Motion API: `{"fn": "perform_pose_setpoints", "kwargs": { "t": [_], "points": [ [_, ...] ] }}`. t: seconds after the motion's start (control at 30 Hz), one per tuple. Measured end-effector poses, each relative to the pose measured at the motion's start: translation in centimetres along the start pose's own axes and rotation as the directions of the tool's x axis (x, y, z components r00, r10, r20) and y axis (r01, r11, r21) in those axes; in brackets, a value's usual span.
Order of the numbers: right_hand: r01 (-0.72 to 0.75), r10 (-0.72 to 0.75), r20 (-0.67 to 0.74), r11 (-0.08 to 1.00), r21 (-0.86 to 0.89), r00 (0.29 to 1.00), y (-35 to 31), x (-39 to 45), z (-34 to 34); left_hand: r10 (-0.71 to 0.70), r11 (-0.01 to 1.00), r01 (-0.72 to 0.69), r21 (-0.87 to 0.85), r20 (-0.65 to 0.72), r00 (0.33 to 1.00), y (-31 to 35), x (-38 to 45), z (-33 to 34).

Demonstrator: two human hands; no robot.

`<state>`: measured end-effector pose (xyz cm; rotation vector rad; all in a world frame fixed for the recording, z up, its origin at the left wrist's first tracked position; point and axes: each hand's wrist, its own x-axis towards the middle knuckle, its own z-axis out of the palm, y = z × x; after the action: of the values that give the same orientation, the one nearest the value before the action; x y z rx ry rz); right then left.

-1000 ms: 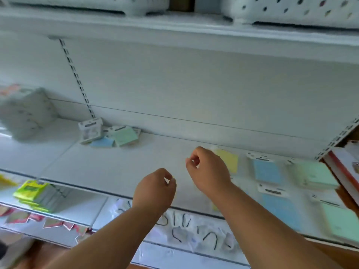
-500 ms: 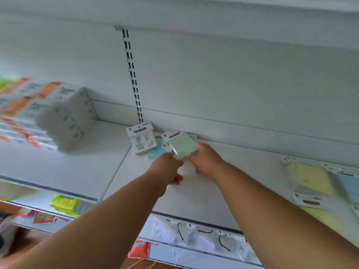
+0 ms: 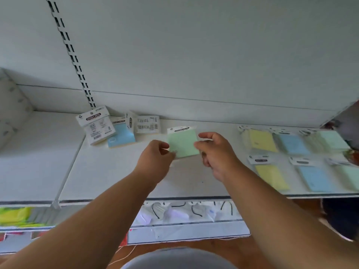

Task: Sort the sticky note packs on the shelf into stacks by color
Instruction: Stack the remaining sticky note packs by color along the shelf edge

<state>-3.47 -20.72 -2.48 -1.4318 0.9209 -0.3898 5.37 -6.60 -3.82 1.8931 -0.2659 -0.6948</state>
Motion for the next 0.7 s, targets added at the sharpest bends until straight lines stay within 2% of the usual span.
{"fn": "perform_pose_setpoints", "kwargs": {
  "t": [0.17,0.27,0.47,0.7],
  "points": [
    [0.049,-0.059,-0.095,0.993,-0.107,0.994,1.1,-1.3,-6.7,0.187,0.956,-0.205,0.211,0.102,0.977,1.2,-3.3,5.3],
    [0.096,-0.137,-0.179,0.971,-0.219,0.974,1.8,-2.0,-11.5,0.239,0.933,-0.268,0.239,0.144,0.96,2.8,-5.0,9.4],
    [0.074,-0.194,-0.278,0.918,-0.388,0.941,2.5,-2.5,-25.3,0.298,0.893,-0.357,0.273,0.232,0.926,5.7,-8.9,22.5],
    [-0.079,-0.19,-0.325,0.745,-0.662,0.926,3.0,-0.8,-43.7,0.23,0.849,-0.337,0.408,0.288,0.929,10.6,-11.8,41.2]
  ]
}}
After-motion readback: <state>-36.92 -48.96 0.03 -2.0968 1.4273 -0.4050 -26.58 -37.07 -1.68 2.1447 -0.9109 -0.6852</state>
